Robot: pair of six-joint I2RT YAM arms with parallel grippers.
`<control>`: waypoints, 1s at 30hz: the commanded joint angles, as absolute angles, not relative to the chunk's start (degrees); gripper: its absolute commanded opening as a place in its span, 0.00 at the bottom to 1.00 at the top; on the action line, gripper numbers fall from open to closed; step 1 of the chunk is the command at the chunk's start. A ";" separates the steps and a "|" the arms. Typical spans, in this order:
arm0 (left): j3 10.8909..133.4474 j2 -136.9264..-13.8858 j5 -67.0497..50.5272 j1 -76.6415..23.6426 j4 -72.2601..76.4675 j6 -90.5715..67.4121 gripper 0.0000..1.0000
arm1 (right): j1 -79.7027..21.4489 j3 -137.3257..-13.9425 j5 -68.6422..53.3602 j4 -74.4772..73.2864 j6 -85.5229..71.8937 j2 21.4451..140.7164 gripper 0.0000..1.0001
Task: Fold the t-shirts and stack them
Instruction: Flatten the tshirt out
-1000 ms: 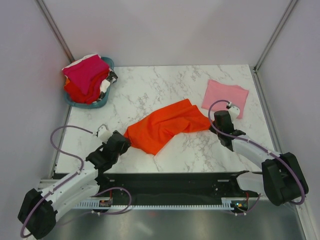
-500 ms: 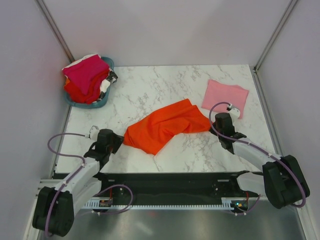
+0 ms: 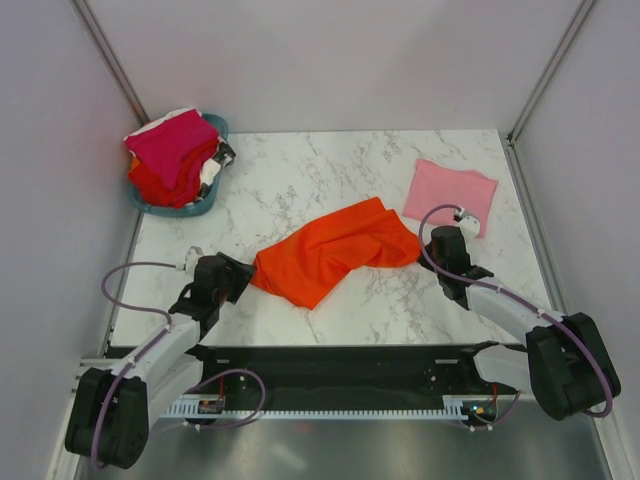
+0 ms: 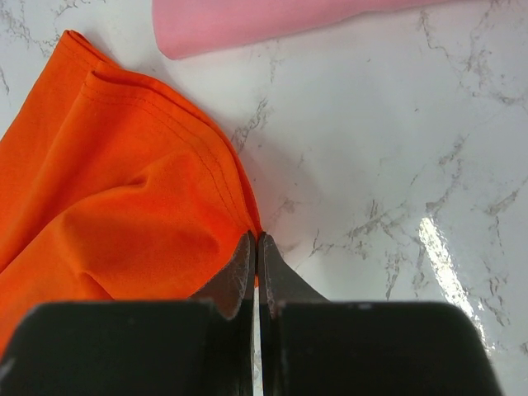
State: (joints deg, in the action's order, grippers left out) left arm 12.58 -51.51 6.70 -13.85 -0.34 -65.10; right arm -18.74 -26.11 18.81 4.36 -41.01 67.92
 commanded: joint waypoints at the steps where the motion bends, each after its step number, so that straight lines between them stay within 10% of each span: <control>1: 11.60 -49.92 5.97 -13.62 1.58 -64.16 0.59 | -18.63 -25.66 17.67 7.21 -42.10 67.15 0.00; 26: 7.38 -46.12 4.31 -13.54 3.06 -67.94 0.66 | -14.77 -23.73 7.82 12.48 -39.20 67.59 0.00; 30: 8.08 -50.97 3.78 -13.54 7.11 -67.50 0.36 | -14.77 -24.08 13.00 8.80 -41.31 66.27 0.00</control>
